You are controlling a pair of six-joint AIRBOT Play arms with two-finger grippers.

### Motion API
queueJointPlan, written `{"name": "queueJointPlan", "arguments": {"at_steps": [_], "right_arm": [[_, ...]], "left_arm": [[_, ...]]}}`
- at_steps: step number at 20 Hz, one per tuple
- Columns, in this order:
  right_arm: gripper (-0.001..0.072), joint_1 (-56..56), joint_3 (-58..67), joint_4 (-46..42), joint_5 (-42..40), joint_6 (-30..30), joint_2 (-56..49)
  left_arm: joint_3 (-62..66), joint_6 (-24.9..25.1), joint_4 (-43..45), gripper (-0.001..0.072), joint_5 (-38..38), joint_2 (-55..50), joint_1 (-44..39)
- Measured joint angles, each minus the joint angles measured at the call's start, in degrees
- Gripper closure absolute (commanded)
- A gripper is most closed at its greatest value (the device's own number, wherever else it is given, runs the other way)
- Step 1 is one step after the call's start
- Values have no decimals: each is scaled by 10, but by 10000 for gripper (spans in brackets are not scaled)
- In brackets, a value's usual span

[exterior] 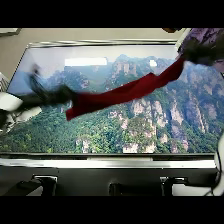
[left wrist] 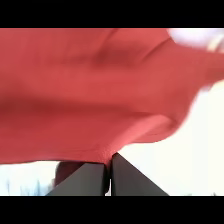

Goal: Fold the clothes and pants, and hang the long-sleeved shirts on hangers.

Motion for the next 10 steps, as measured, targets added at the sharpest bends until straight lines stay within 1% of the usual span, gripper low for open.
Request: {"name": "queueJointPlan", "arguments": {"at_steps": [3,5,7,10], "right_arm": [[684,0,0,-57,15,3,132],[684,0,1,-101,18,13,221],[684,0,1,-148,19,29,300],[684,0,1,-197,22,42,385]], "left_arm": [[167,-11,76,694,-89,41,69],[245,-28,134,694,-139,78,97],[290,-49,185,693,-179,125,112],[321,-93,269,693,-219,190,123]]}}
